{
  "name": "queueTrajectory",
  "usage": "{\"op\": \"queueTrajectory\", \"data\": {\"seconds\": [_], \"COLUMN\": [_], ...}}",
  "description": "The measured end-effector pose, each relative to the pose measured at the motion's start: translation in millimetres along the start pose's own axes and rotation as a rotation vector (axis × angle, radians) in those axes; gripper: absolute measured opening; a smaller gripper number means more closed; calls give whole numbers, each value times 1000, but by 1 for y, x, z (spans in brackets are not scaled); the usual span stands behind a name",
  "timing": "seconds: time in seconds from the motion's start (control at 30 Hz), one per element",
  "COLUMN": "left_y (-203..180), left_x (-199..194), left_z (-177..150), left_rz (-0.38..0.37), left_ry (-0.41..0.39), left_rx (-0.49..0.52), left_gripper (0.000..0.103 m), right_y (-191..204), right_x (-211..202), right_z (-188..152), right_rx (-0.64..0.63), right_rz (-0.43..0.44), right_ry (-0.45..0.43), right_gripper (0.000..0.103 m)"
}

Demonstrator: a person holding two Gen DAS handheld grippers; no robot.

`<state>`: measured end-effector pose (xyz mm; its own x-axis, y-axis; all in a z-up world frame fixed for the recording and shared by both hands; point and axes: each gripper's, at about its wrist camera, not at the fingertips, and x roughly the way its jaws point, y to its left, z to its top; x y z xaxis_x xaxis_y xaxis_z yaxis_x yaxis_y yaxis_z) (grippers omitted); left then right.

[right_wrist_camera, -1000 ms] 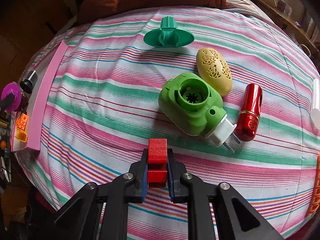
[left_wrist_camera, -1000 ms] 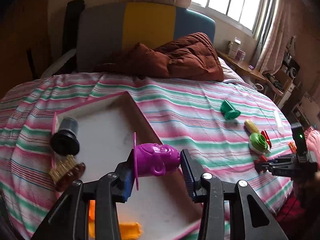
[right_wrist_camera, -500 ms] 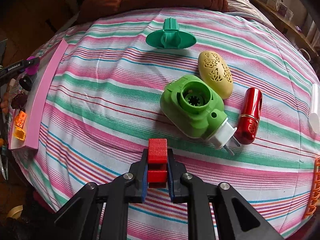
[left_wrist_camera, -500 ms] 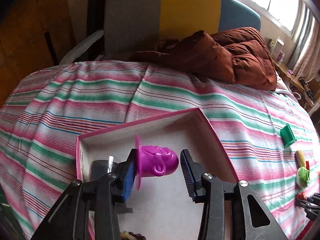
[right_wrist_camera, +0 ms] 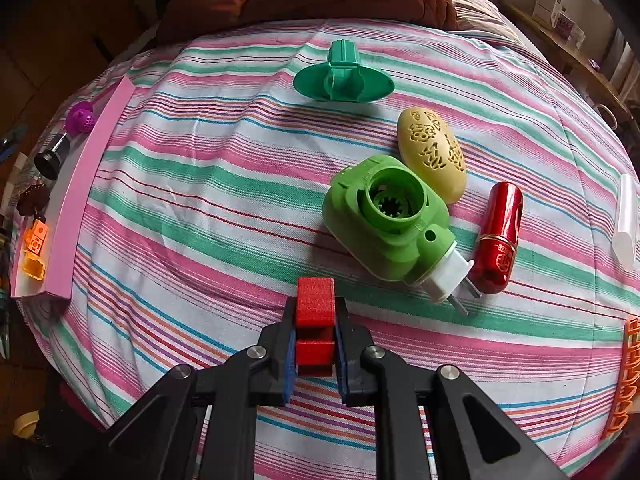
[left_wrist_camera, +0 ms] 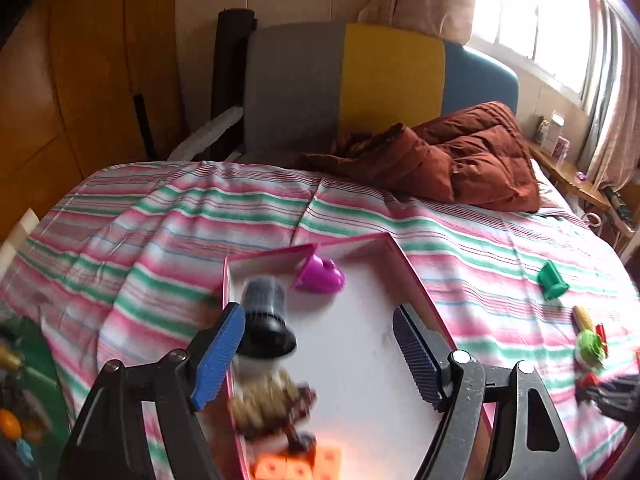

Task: Organize rigid objects
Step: 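Lower the magenta piece into the tray and open the left tool, then carry the red block into the tray and open the right tool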

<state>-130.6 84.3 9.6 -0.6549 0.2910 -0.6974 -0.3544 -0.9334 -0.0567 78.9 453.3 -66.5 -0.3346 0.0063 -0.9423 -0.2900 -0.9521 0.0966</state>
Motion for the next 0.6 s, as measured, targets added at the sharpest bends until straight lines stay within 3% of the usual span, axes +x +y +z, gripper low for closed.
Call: {"op": "queueTrajectory", "data": {"seconds": [0.27, 0.6], "left_y": [3, 10], "left_x": [-43, -64], "left_z": [-58, -80], "left_rz": [10, 54], "left_ry": [31, 30], "left_rx": [-27, -29], "left_gripper": [80, 84], "right_y": [3, 22], "right_x": [-3, -1], "right_z": [1, 21], "right_rx": [-20, -16], "right_rz": [-26, -16], "right_ry": [-27, -12], "right_gripper": [14, 14]}}
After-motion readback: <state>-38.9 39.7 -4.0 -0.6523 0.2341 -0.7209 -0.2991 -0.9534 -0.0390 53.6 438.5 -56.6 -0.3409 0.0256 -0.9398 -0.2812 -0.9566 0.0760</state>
